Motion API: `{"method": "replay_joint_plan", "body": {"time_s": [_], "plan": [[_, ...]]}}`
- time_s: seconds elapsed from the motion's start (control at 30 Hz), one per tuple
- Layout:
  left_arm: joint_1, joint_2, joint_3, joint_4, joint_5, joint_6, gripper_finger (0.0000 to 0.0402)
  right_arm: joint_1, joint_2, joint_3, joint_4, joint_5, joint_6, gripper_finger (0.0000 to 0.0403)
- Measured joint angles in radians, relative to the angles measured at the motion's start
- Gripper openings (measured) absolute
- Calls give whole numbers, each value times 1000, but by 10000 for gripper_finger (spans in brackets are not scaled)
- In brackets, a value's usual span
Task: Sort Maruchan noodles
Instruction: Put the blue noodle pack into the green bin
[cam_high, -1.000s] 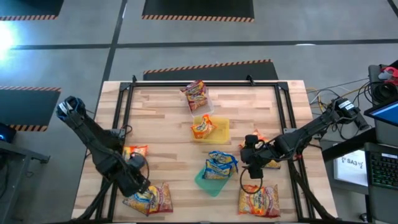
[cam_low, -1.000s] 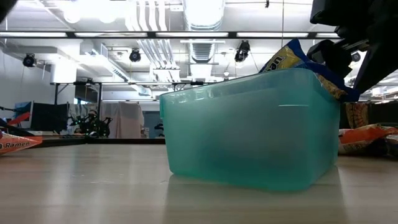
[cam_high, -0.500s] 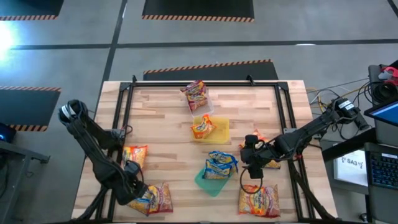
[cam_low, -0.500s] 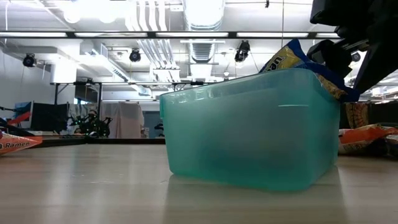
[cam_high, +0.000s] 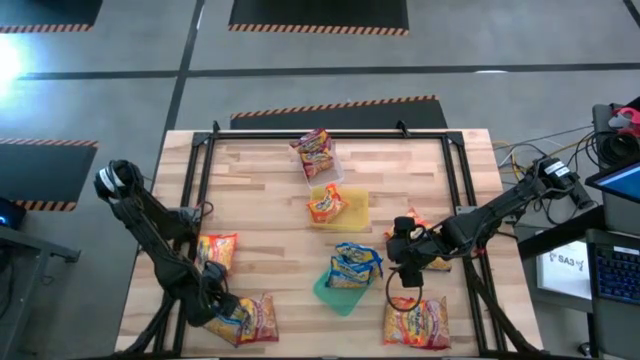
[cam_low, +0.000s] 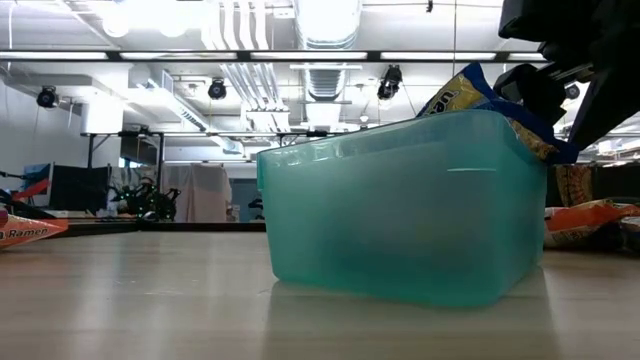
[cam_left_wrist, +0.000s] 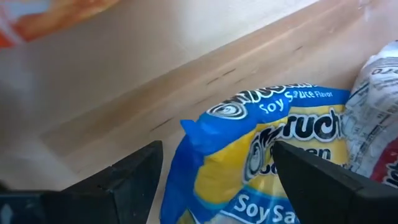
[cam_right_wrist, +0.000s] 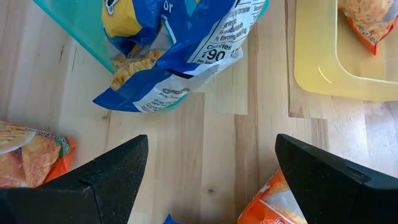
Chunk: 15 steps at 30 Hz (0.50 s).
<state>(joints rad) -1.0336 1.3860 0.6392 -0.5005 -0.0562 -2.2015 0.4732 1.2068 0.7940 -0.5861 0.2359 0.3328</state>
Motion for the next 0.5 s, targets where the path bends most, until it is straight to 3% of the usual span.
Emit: {"method": "replay_joint_plan", "body": {"time_s": [0.27, 0.5], "plan": [[0, -1, -44, 49, -7, 19, 276, 0, 0, 0, 0, 0, 0, 341], [0, 26, -44, 45, -7, 63, 178, 0, 0, 0, 0, 0, 0, 341]]}}
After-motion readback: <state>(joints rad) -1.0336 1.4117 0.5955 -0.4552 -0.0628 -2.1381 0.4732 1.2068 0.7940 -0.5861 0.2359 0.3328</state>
